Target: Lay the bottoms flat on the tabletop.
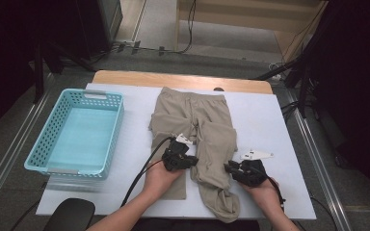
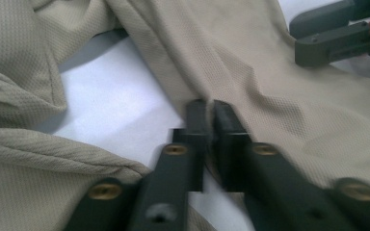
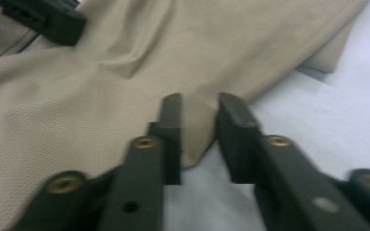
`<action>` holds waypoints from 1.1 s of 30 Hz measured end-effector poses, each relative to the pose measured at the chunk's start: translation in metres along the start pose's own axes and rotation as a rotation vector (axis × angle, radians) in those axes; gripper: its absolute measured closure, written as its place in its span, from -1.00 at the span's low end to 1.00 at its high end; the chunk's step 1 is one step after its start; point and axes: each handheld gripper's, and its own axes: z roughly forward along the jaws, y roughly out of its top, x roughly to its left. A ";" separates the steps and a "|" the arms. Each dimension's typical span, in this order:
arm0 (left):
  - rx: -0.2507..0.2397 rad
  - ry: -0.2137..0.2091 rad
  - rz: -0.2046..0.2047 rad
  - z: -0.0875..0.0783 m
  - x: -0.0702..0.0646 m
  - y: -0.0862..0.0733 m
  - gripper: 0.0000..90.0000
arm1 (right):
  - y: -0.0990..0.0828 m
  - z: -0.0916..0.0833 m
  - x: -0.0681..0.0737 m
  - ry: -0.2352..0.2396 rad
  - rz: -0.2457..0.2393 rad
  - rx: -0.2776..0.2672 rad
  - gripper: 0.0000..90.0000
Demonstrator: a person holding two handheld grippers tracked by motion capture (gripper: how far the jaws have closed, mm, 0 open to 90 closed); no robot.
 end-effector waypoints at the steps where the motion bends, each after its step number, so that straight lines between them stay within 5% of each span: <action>1: 0.019 -0.027 -0.023 -0.001 0.003 0.002 0.97 | 0.002 0.000 -0.001 0.024 0.005 0.019 0.88; 2: 0.034 -0.038 -0.031 -0.003 0.005 0.003 0.98 | 0.005 0.000 -0.004 0.049 0.024 0.044 0.92; 4: -0.012 -0.059 -0.046 -0.013 0.008 0.008 0.98 | 0.010 -0.005 -0.008 0.048 0.034 0.077 0.94; 11: -0.141 -0.047 0.008 -0.033 0.013 0.049 0.97 | 0.041 -0.031 -0.028 -0.030 0.049 -0.115 0.94; 20: -0.165 0.021 0.030 -0.022 0.036 0.091 0.96 | 0.084 -0.020 -0.057 -0.084 0.066 -0.191 0.94; 24: -0.219 0.043 0.037 -0.025 0.044 0.108 0.95 | 0.098 -0.018 -0.065 -0.114 0.079 -0.245 0.94; 27: -0.209 0.066 0.015 -0.021 0.053 0.114 0.76 | 0.105 -0.009 -0.070 -0.147 0.072 -0.252 0.92; 29: -0.177 0.066 0.006 -0.019 0.054 0.111 0.53 | 0.103 0.000 -0.072 -0.166 0.078 -0.215 0.59; 33: -0.158 0.038 0.014 -0.023 0.051 0.099 0.20 | 0.094 0.001 -0.070 -0.134 0.058 -0.180 0.42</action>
